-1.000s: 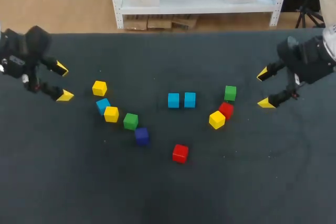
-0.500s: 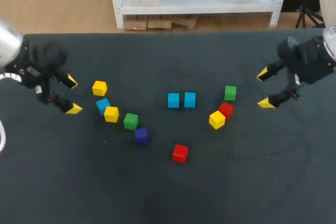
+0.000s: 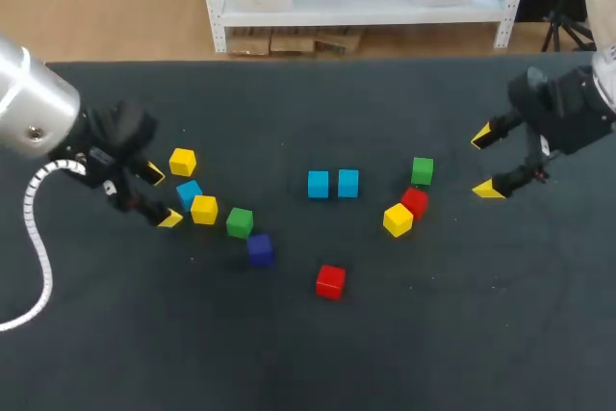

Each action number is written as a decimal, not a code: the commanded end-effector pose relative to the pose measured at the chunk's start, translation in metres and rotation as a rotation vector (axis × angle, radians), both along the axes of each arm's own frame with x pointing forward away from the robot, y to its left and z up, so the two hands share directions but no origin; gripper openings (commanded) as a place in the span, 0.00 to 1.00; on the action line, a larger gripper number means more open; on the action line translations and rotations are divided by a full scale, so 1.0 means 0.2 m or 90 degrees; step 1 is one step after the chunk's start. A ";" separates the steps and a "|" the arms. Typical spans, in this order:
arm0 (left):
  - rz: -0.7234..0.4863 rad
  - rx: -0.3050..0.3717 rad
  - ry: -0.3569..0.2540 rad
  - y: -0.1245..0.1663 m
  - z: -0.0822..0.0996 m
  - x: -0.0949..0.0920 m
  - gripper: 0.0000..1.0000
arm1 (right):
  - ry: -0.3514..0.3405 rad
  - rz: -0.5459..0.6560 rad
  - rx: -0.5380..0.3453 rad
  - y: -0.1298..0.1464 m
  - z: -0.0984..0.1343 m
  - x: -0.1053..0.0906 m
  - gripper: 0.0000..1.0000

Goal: Place the blue cubes, place green cubes on the blue cubes, place the yellow cubes on the green cubes, then place the red cubes on the yellow cubes, and place purple cube on the red cubes.

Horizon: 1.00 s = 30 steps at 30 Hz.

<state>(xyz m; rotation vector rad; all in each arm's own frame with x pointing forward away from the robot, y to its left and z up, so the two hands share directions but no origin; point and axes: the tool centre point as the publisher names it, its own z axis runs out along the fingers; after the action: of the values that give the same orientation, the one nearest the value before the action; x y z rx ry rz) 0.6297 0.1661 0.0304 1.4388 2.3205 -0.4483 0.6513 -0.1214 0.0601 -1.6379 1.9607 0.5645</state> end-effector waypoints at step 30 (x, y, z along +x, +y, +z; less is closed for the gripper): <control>0.023 0.039 -0.009 -0.02 -0.16 0.16 1.00 | 0.000 0.001 0.002 0.00 -0.01 0.00 1.00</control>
<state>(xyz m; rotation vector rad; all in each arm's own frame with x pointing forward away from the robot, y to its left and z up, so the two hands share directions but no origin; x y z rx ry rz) 0.6593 0.1639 0.0005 1.4183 2.3580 -0.3622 0.6512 -0.1214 0.0601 -1.6377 1.9604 0.5647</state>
